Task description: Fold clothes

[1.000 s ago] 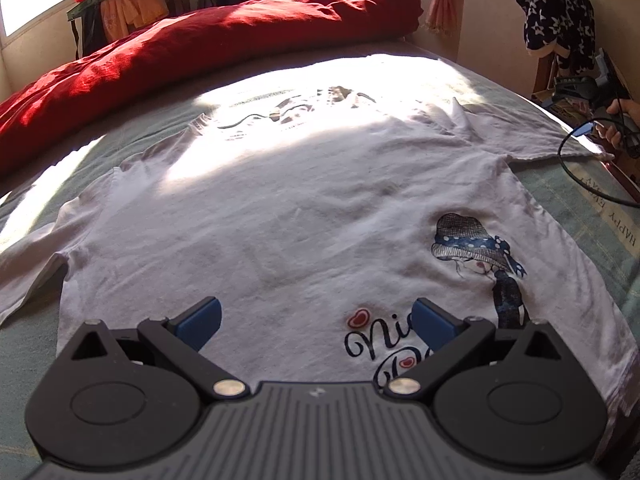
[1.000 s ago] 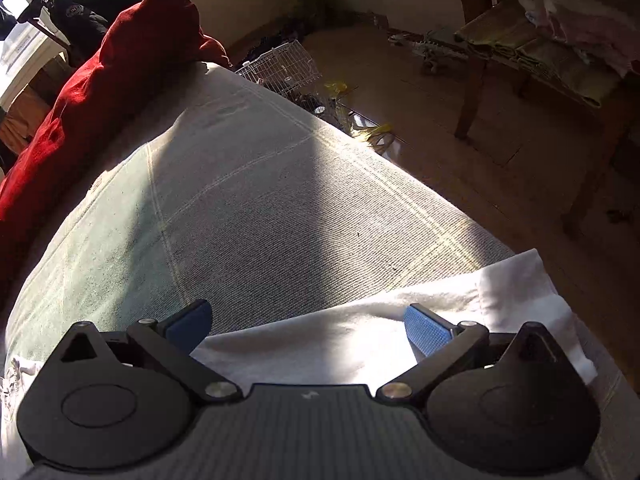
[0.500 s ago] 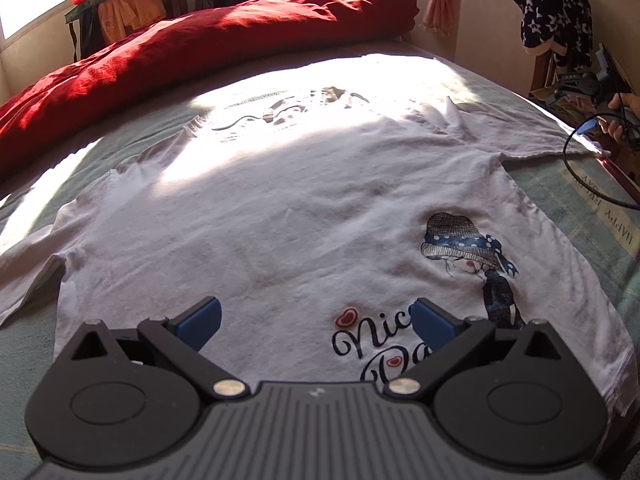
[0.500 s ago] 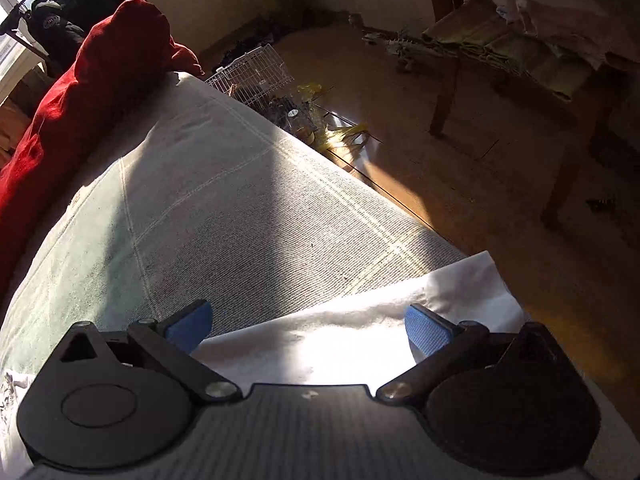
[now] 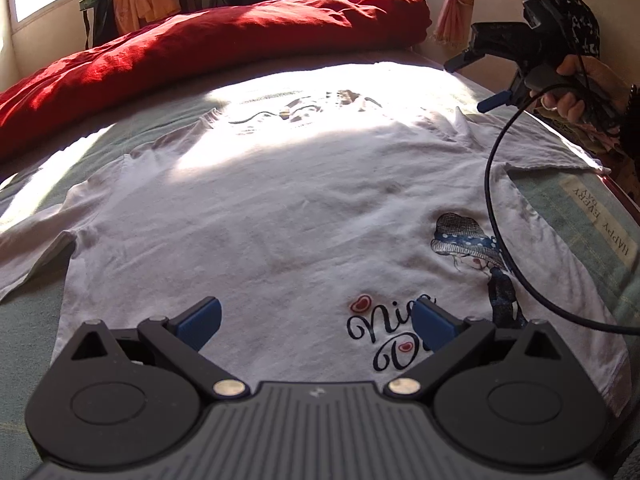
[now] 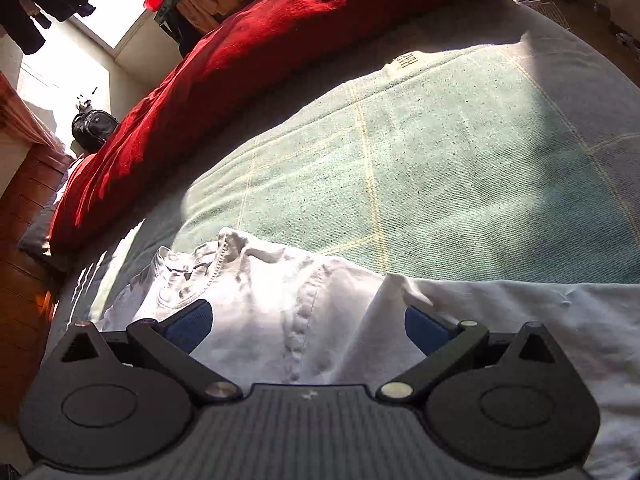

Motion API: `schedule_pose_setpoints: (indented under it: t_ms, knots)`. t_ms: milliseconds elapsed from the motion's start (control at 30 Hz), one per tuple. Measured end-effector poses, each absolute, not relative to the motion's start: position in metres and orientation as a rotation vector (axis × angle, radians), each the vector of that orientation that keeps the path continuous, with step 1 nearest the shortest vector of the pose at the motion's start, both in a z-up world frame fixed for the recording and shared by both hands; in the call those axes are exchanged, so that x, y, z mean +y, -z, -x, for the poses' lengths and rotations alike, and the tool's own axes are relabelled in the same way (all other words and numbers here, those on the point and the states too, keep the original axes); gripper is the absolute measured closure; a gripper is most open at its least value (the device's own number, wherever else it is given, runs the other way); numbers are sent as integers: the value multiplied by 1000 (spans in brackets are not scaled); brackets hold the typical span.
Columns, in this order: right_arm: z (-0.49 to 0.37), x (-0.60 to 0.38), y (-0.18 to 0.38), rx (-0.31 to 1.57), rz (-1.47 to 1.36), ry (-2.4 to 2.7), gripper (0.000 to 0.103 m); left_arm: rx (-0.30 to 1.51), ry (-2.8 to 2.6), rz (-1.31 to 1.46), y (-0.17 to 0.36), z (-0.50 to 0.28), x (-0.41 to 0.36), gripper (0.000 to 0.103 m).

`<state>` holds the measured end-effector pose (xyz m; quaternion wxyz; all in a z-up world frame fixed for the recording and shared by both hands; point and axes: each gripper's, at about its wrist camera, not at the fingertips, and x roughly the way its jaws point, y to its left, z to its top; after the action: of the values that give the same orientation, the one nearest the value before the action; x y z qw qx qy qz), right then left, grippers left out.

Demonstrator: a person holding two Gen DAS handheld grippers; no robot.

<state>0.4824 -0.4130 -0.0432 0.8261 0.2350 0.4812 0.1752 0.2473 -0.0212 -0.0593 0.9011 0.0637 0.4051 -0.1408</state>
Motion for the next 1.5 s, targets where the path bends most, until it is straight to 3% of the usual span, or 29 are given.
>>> schedule_pose_setpoints:
  t_ms: [400,667,800,933,1300,1500]
  knots:
    - [-496,-401,52,977,-386,-272,0,844,266,-73,69,-249,3,2]
    - [-477,-422,64,1100,-270,-167,0,844,259,-68,72,-248,2,2]
    - [-492,-451,83,1009,-369,-101,0,847,239,-66,68,-242,6,2]
    - [-478,-466,62,956,-545,-58,0,838,232,-81,59,-226,15,2]
    - [-354,-356,-25,1028,-409,-453,0,901,296,-89,88,-197,30,2]
    - [-299,-256,-1,1048,-283,-625,0,918,283,-54,83,-173,40,1]
